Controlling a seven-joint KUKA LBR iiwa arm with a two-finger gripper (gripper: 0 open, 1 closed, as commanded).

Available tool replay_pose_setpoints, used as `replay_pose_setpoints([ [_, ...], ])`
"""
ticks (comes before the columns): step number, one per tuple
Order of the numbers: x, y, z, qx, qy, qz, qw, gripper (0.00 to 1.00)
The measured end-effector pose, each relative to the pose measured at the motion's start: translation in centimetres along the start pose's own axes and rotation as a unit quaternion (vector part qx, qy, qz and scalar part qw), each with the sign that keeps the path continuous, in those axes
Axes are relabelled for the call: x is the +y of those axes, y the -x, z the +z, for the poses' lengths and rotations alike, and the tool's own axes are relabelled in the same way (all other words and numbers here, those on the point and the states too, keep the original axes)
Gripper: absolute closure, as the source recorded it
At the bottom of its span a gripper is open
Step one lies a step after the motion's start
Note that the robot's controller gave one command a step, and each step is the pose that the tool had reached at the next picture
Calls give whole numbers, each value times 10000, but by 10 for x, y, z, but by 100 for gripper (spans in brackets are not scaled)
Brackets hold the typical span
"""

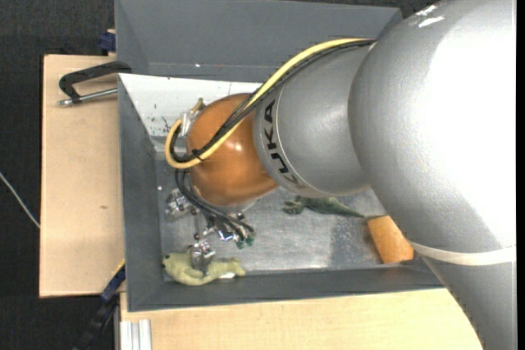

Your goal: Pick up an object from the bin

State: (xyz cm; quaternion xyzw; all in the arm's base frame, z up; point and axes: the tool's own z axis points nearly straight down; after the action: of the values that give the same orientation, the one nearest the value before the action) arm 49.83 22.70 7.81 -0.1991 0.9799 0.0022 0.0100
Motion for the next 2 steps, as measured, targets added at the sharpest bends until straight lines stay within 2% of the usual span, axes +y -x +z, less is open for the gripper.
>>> replay_pose_setpoints([
  [1, -2, -5, 2, 96, -18, 1, 10000, 100],
  [2, -2, -5, 2, 96, -16, 1, 10000, 100],
])
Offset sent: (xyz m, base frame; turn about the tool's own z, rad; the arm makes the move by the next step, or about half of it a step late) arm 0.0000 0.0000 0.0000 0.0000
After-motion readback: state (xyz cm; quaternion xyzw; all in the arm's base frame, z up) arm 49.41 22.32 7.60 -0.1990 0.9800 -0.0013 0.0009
